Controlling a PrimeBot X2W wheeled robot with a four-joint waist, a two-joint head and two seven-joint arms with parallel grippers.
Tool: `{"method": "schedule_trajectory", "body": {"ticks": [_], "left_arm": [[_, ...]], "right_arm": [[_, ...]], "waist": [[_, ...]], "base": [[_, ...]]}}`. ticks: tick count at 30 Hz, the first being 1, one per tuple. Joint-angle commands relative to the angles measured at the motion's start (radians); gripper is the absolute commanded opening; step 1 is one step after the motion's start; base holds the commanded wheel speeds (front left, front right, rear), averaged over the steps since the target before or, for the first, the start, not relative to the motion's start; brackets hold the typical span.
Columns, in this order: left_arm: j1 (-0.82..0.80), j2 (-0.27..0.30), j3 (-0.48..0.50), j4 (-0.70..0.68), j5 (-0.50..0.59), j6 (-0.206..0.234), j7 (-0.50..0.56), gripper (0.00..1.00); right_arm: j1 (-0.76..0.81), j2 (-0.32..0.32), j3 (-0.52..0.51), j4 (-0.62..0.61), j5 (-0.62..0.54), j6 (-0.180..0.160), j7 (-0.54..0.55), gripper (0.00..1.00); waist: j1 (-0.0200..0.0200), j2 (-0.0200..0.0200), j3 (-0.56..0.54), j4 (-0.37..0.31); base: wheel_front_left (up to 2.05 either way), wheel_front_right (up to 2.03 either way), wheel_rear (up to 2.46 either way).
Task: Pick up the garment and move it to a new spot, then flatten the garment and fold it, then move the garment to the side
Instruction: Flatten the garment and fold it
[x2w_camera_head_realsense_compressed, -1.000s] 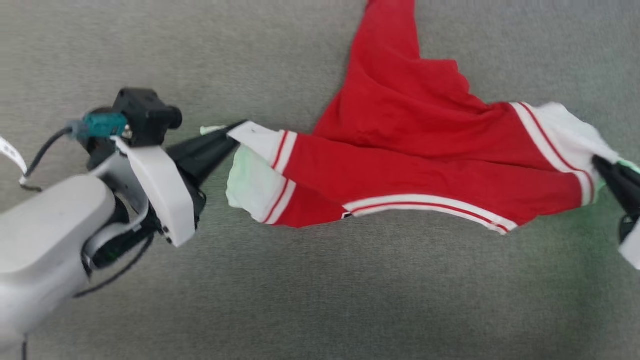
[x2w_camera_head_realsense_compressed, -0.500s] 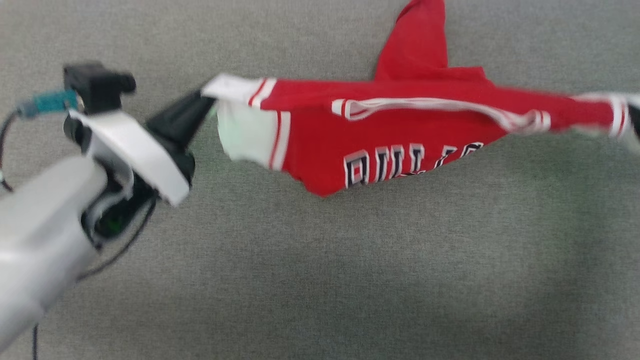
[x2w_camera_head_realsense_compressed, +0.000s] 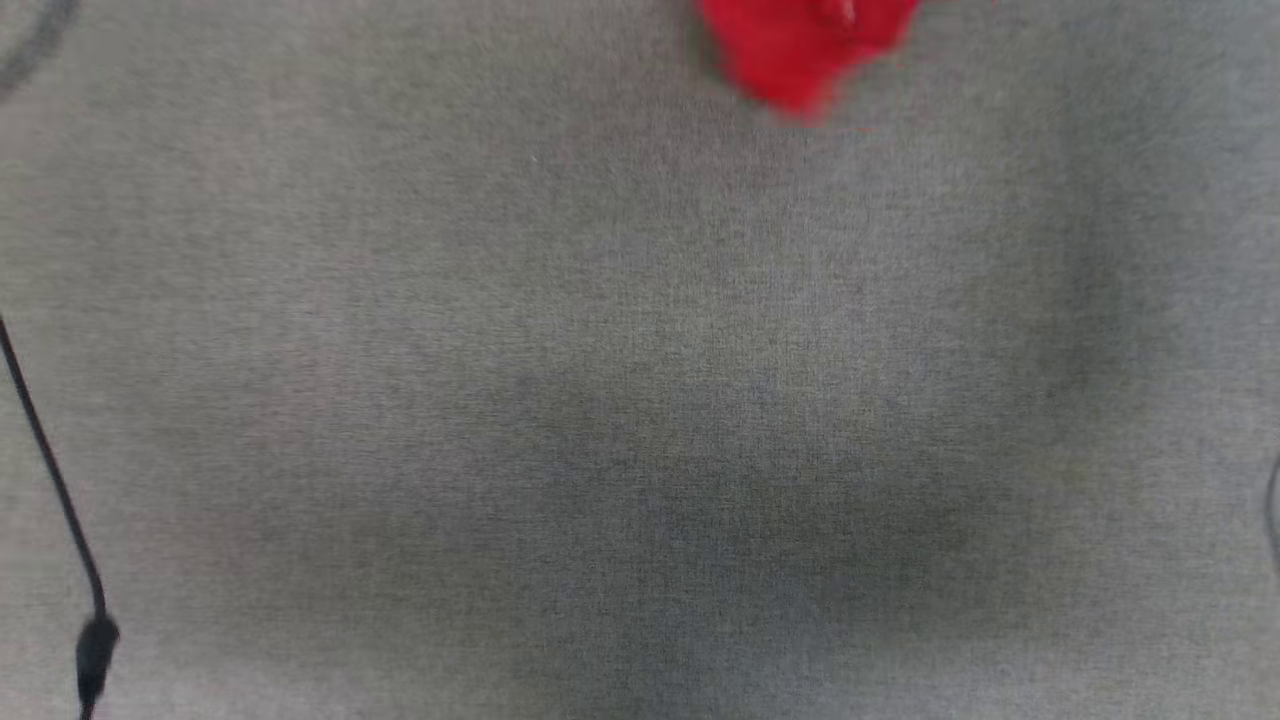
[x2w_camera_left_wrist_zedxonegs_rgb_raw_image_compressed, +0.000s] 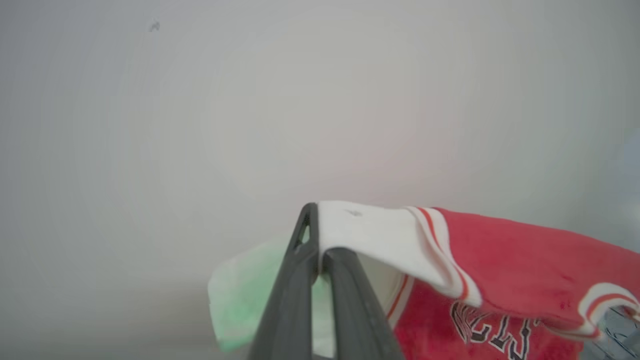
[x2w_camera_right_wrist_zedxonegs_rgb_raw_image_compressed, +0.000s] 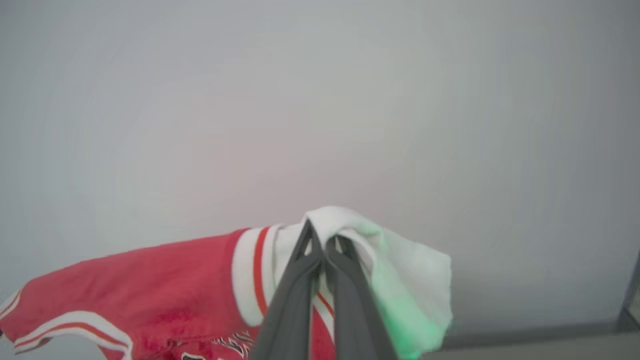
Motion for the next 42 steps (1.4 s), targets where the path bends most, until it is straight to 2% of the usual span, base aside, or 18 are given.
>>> {"method": "schedule_trajectory", "body": {"ticks": [1,7,11,16,20,25,30,35,42], "left_arm": [[-0.08,-0.015,0.023,0.054,0.004,0.007,-0.001,0.0],[-0.318,-0.066,0.116,0.198,0.015,0.011,-0.041,0.0],[-0.364,-0.093,0.166,0.238,0.026,-0.007,-0.048,0.0],[-0.268,-0.112,0.176,0.27,0.008,-0.033,-0.048,0.0],[-0.17,-0.113,0.183,0.234,-0.028,-0.041,-0.048,0.0],[0.101,-0.064,0.165,0.065,-0.099,-0.04,-0.041,0.0],[0.382,-0.018,0.193,-0.137,-0.187,-0.04,-0.045,0.0],[0.637,0.015,0.255,-0.321,-0.175,-0.04,-0.048,0.0],[0.98,0.024,0.385,-0.536,-0.062,-0.04,-0.049,0.0]], "right_arm": [[-0.099,0.013,-0.013,0.066,-0.024,0.0,-0.046,0.0],[-0.384,0.016,-0.054,0.265,-0.11,-0.001,-0.223,0.0],[-0.484,0.005,-0.056,0.386,-0.143,-0.001,-0.299,0.0],[-0.455,-0.023,0.018,0.481,-0.144,-0.001,-0.319,0.0],[-0.376,-0.041,0.089,0.492,-0.11,-0.001,-0.302,0.0],[-0.159,-0.091,0.214,0.409,-0.002,-0.001,-0.257,0.0],[0.132,-0.191,0.322,0.213,0.138,-0.001,-0.21,0.0],[0.411,-0.261,0.32,0.009,0.243,-0.001,-0.172,0.0],[0.754,-0.279,0.255,-0.258,0.303,-0.001,-0.078,0.0]], "waist": [[0.0,0.0,0.056,-0.016],[0.0,0.0,0.092,-0.025],[0.0,0.0,0.089,-0.027],[0.0,0.0,0.087,-0.016],[0.0,0.0,0.088,-0.011],[0.0,0.0,0.077,-0.001],[0.0,0.0,0.04,0.014],[0.0,0.0,-0.015,0.028],[0.0,0.0,-0.095,0.03]], "base": [[0.0,0.0,0.0],[0.0,0.0,0.0],[0.0,0.0,0.0],[0.0,0.0,0.0],[0.0,0.0,0.0],[0.0,0.0,0.0],[0.0,0.0,0.0],[0.0,0.0,0.0],[0.0,0.0,0.0]]}}
